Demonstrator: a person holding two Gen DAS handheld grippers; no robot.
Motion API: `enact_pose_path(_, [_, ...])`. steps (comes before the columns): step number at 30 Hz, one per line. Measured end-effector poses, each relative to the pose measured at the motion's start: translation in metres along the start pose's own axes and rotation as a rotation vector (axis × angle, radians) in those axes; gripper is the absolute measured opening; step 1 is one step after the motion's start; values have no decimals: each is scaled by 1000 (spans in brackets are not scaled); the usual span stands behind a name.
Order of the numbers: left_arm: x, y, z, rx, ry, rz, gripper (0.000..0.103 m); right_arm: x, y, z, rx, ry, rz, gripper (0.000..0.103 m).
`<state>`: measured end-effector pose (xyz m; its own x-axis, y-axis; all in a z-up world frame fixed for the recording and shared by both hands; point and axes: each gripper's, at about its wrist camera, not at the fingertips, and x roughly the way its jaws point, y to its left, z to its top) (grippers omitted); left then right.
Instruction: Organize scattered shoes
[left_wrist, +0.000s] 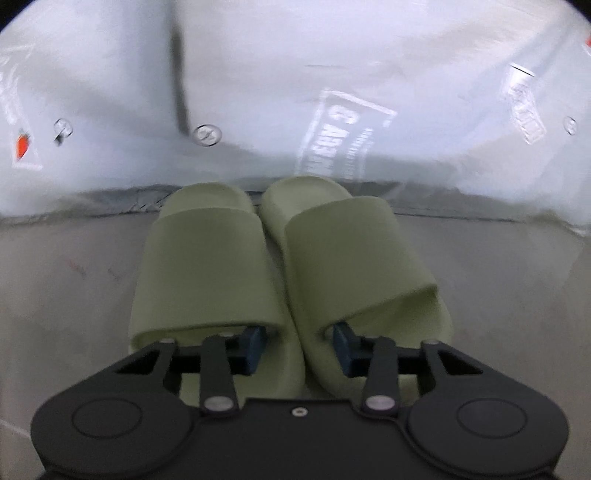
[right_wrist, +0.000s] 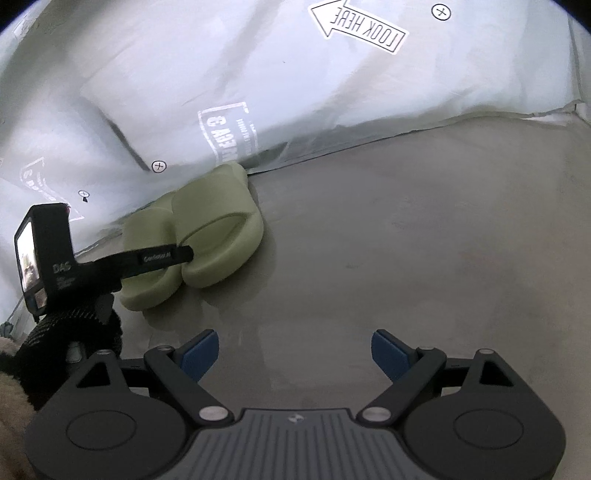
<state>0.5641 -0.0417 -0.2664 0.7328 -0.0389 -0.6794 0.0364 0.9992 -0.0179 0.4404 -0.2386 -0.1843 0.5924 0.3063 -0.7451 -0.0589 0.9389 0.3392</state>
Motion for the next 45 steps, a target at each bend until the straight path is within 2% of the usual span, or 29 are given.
enact_pose_path(1, [-1, -6, 1, 14, 6, -18, 27, -1, -2, 0, 0, -3, -3, 90])
enact_pose_path(2, [-2, -15, 2, 36, 16, -46, 14, -5, -5, -1, 3, -7, -8, 90])
enact_pose_path(3, [-2, -23, 2, 40, 29, -85, 10, -10, -9, -2, 7, -14, -12, 90])
enact_pose_path(5, [-1, -38, 2, 35, 49, -153, 9, -19, -15, -3, 13, -25, -20, 90])
enact_pose_path(7, [-2, -58, 1, 101, 49, -155, 7, -35, -25, -6, 17, -45, -40, 90])
enact_pose_path(9, [-3, -78, 3, 126, 55, -188, 0, -50, -36, -10, 23, -68, -62, 90])
enact_pose_path(11, [2, -93, 4, 93, 101, -260, 0, -62, -48, -14, 42, -83, -76, 90])
enact_pose_path(12, [4, -102, 4, 118, 123, -275, 0, -69, -55, -16, 57, -90, -84, 90])
enact_pose_path(14, [-3, -126, 4, 191, 109, -288, 0, -85, -74, -22, 92, -105, -94, 90])
enact_pose_path(15, [-12, -128, 8, 173, 85, -280, 0, -94, -85, -24, 107, -113, -101, 90])
enact_pose_path(16, [-24, -127, 14, 136, 54, -270, 1, -101, -93, -26, 118, -118, -106, 90])
enact_pose_path(17, [-33, -122, 20, 107, 27, -252, 7, -107, -100, -27, 129, -122, -111, 90])
enact_pose_path(19, [-50, -108, 30, 67, -23, -202, 27, -118, -116, -30, 166, -128, -124, 90])
enact_pose_path(20, [-59, -101, 36, 47, -48, -178, 48, -119, -122, -30, 185, -130, -127, 90])
enact_pose_path(21, [-66, -86, 42, 5, -73, -126, 54, -119, -129, -30, 208, -133, -131, 91])
enact_pose_path(22, [-68, -67, 47, -50, -81, -72, 54, -119, -137, -29, 230, -137, -135, 91])
enact_pose_path(24, [-59, -35, 51, -157, -53, -19, 54, -112, -142, -22, 248, -141, -127, 91])
enact_pose_path(25, [-55, -16, 51, -206, -26, -4, 54, -107, -143, -17, 251, -142, -121, 91])
enact_pose_path(27, [-43, 2, 49, -225, 8, -9, 54, -85, -140, 1, 241, -132, -92, 91])
enact_pose_path(31, [-24, 19, 44, -249, 18, -78, 55, -53, -122, 35, 186, -117, -34, 91])
enact_pose_path(32, [-19, 18, 44, -230, 17, -127, 58, -48, -116, 42, 168, -122, -15, 91])
enact_pose_path(33, [-14, 15, 44, -195, 14, -196, 57, -44, -109, 48, 148, -130, 5, 91])
enact_pose_path(35, [-10, 7, 44, -103, 32, -251, 58, -44, -103, 51, 133, -137, 20, 91])
enact_pose_path(36, [-7, -2, 45, -8, 73, -298, 58, -45, -101, 50, 126, -138, 27, 91])
enact_pose_path(37, [-5, -6, 46, 38, 118, -351, 57, -45, -101, 48, 125, -132, 27, 91])
enact_pose_path(38, [-2, -7, 47, 37, 152, -392, 56, -45, -101, 45, 127, -125, 25, 91])
enact_pose_path(40, [6, -14, 42, -33, 240, -507, 41, -46, -106, 38, 135, -108, 6, 91])
enact_pose_path(41, [7, -18, 39, -46, 263, -539, 38, -51, -110, 33, 151, -105, -8, 91])
enact_pose_path(45, [-9, -82, 17, 84, 324, -642, 32, -78, -133, 9, 230, -123, -62, 91])
